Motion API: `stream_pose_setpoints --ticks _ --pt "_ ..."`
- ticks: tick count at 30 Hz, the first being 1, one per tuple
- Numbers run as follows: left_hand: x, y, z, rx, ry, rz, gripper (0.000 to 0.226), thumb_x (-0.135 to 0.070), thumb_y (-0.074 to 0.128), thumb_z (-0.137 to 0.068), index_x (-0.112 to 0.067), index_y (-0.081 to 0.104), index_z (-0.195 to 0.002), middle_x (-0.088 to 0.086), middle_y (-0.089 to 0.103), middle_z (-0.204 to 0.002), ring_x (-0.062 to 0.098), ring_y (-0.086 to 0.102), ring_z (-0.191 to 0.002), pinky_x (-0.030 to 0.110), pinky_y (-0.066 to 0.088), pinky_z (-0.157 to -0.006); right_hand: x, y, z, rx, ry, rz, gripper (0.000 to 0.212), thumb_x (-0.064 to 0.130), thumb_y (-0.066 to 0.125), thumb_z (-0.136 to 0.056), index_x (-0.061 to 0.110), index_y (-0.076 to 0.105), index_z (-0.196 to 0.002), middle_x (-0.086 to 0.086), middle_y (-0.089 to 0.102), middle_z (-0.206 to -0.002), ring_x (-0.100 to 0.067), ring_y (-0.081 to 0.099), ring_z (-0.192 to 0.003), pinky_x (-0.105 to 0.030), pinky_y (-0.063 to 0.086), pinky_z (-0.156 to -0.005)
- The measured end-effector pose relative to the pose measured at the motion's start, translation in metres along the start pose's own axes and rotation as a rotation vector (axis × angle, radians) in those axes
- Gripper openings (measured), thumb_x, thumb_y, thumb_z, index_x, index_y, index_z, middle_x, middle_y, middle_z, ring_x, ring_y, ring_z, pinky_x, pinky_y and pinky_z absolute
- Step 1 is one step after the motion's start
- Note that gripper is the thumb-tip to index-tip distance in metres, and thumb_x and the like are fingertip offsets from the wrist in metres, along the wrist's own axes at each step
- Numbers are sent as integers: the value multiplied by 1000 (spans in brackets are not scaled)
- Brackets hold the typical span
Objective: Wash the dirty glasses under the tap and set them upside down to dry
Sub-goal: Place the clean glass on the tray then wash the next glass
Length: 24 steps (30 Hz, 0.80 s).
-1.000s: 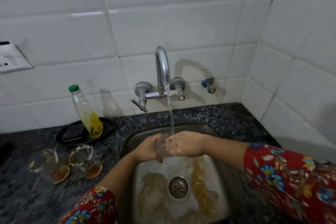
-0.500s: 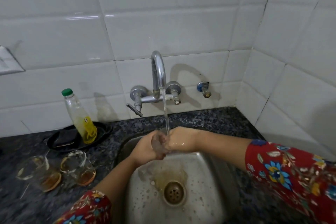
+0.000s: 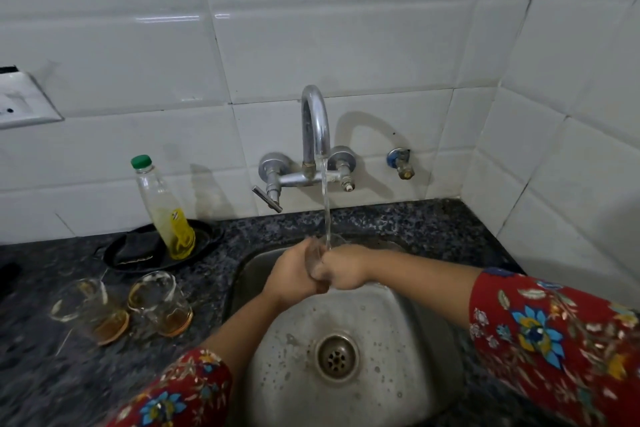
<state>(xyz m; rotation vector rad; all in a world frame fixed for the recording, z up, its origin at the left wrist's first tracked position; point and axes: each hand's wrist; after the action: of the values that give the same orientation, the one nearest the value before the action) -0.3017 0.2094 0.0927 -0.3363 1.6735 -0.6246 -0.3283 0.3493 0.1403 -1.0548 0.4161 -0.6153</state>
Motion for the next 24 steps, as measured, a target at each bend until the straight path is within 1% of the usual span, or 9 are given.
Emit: stream_pose_setpoints --ticks 3,7,9,12,16,17,19,22,24 --pt "5 0 4 -16 20 19 38 -16 80 -71 -31 59 -99 -18 68 -91 -10 62 -87 3 44 -75 2 1 3 3 -23 -44 23 13 53 -89 14 63 -109 -9 62 -115 -28 57 -105 -32 40 -76" --pt "14 -12 -5 260 56 -56 83 -19 89 -57 -18 54 -132 -3 59 -131 8 55 -121 26 42 -107 -15 11 9 -150 -204 469 26 15 50 -93 19 66 -114 -1 66 -118 -24 58 -113 -34 45 -97" --pt "10 -6 -1 166 38 -55 70 -24 82 -55 -25 60 -122 -3 65 -121 11 62 -112 35 50 -100 -9 20 8 -129 -106 411 23 13 53 -89 18 67 -107 -3 69 -110 -25 61 -106 -34 45 -94" --pt "10 6 7 -9 0 18 52 -23 80 -58 -37 63 -105 -13 71 -104 2 66 -99 33 55 -89 4 25 6 -106 3 86 20 13 50 -89 9 65 -100 -13 68 -99 -32 62 -92 -37 49 -77" --pt "23 -3 3 259 -12 -56 77 -15 90 -59 -40 48 -118 -29 53 -117 -10 53 -109 6 41 -92 -5 22 16 -226 -202 121 28 8 48 -94 10 63 -117 -11 65 -119 -29 57 -112 -37 44 -96" --pt "25 -5 1 299 -11 -82 81 -18 90 -58 -38 47 -123 -26 53 -118 -7 53 -111 6 42 -94 -13 26 14 -242 -253 207 30 9 46 -95 12 63 -119 -8 63 -123 -27 55 -117 -36 42 -101" --pt "21 -2 1 234 3 -80 71 -22 85 -56 -32 56 -121 -16 62 -117 1 60 -109 24 51 -95 -11 32 10 -238 -195 342 30 9 45 -95 13 64 -116 -5 64 -123 -26 55 -117 -35 39 -103" --pt "10 9 11 19 -22 -29 49 -22 78 -64 -29 64 -110 -14 70 -103 -1 65 -96 26 53 -85 12 31 8 -96 -16 290 19 7 50 -89 7 66 -100 -14 67 -107 -32 60 -101 -37 45 -90" --pt "13 8 14 18 -27 26 55 -22 81 -63 -34 62 -113 -19 69 -108 -5 63 -101 26 54 -89 13 26 9 -104 -8 143 18 8 52 -89 8 66 -101 -13 66 -108 -32 60 -101 -38 49 -87"
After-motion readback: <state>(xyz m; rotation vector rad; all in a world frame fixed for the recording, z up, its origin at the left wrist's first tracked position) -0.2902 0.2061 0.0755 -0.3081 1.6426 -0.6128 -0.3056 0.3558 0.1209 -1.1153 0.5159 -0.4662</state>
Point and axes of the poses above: each hand's wrist, its own z-axis away from the middle knuckle, its own y-axis out of the palm, x = y × z
